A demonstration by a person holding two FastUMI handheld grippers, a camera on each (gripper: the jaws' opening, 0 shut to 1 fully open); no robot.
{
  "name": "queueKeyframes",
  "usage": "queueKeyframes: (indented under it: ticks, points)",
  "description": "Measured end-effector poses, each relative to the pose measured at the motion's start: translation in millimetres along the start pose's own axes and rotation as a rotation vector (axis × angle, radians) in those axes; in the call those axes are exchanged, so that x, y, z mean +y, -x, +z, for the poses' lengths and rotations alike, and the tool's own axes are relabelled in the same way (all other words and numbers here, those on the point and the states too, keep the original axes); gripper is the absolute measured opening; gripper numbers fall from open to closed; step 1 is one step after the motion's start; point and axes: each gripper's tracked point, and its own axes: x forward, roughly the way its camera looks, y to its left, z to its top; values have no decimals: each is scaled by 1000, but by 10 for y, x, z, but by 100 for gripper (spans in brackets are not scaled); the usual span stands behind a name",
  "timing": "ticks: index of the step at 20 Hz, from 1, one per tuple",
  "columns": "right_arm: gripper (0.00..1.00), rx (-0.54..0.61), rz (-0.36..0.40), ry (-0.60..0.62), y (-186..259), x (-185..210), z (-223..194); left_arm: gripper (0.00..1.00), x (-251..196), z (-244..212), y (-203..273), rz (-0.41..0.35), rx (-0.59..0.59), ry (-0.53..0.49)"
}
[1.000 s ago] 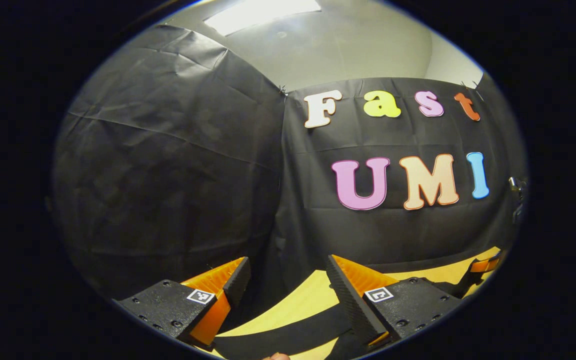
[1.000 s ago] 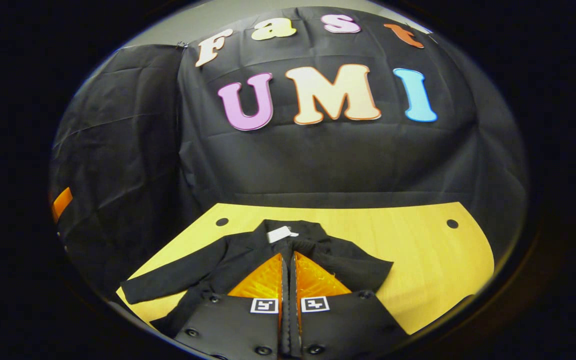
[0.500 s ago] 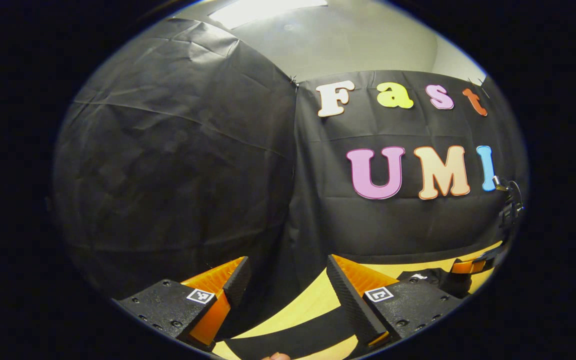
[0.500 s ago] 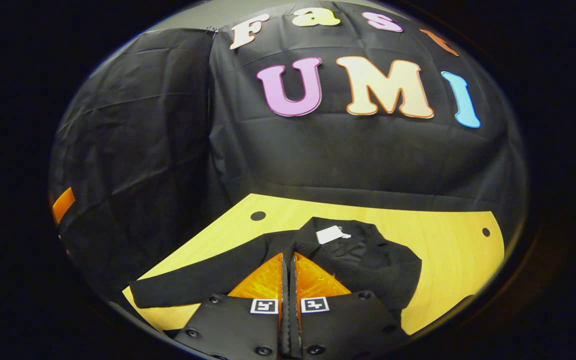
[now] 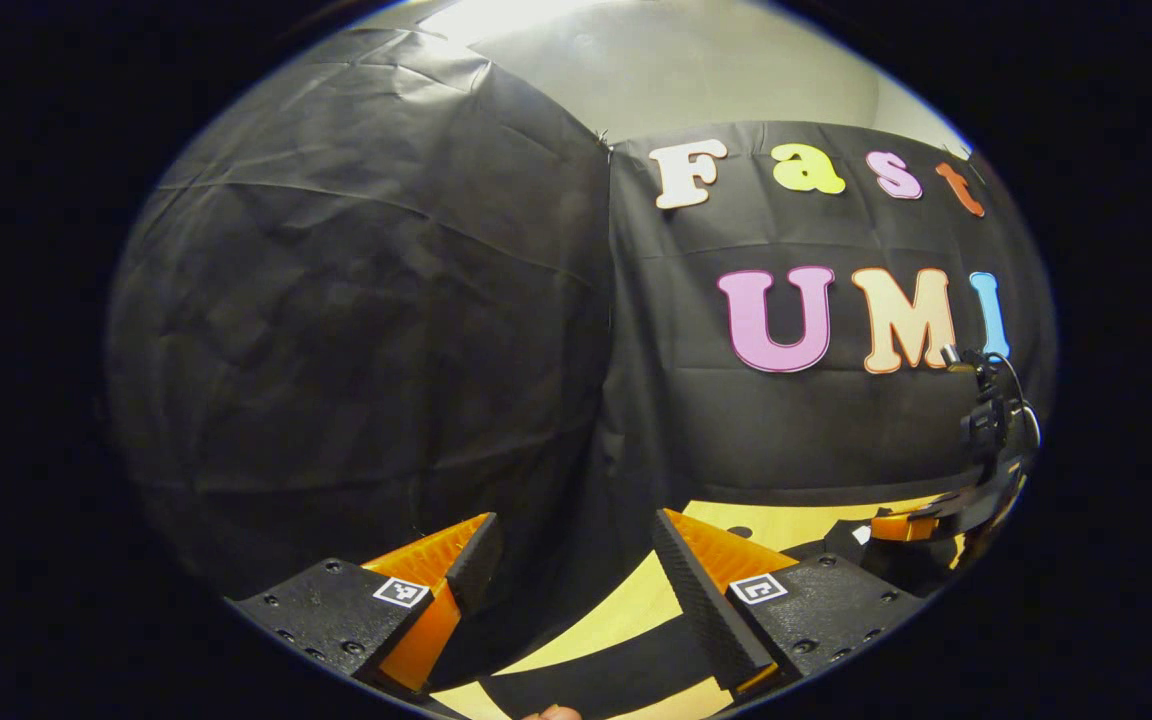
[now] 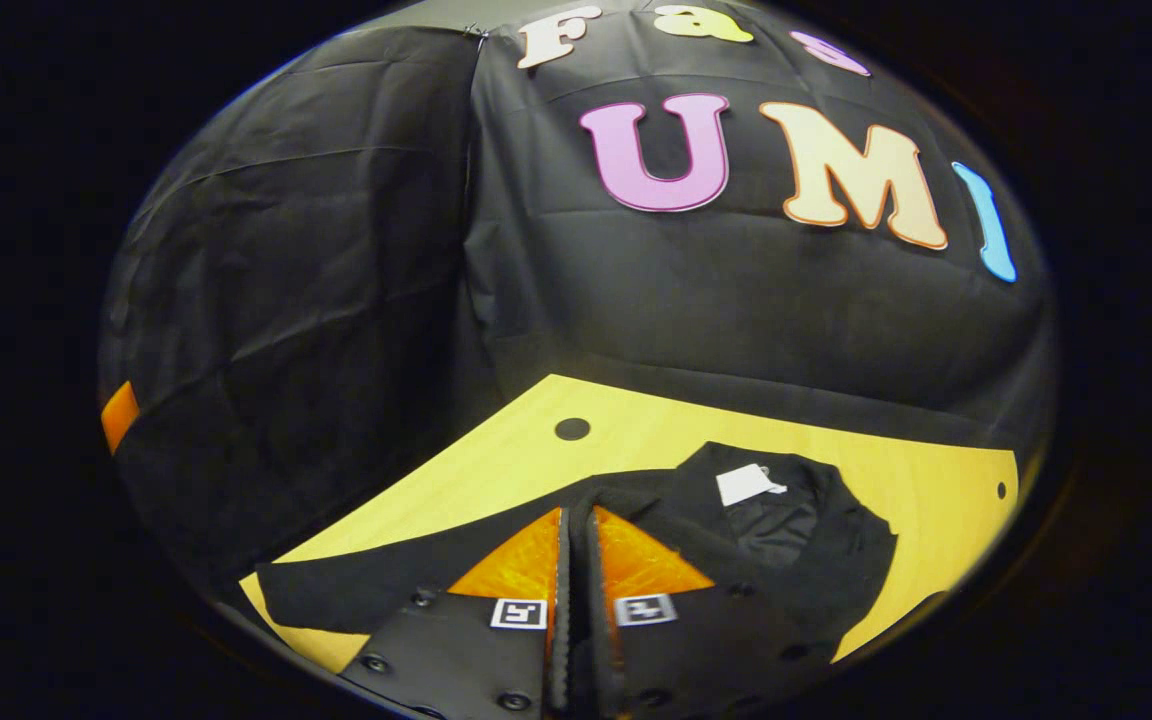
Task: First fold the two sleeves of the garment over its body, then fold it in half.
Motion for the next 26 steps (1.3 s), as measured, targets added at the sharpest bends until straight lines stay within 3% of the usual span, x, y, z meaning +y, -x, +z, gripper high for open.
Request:
queueKeyframes:
  ticks: [3, 8, 15, 22, 26]
  points:
    - [98, -78, -39, 69, 41, -15, 214, 96, 23, -213, -71, -4, 49, 8]
    - [97, -87, -64, 126, 250, -62, 171, 96, 56, -861, -208, -16, 186, 12]
    - [98, -54, -140, 111, 454, -432, 88, 96, 56, -2140, -152, -2, 556, 91]
    - [98, -4, -172, 120, 511, -582, -113, 96, 129, -2607, 62, 31, 680, 48]
    - [98, -11, -166, 136, 536, -535, -98, 96, 141, -2753, 156, 51, 725, 75]
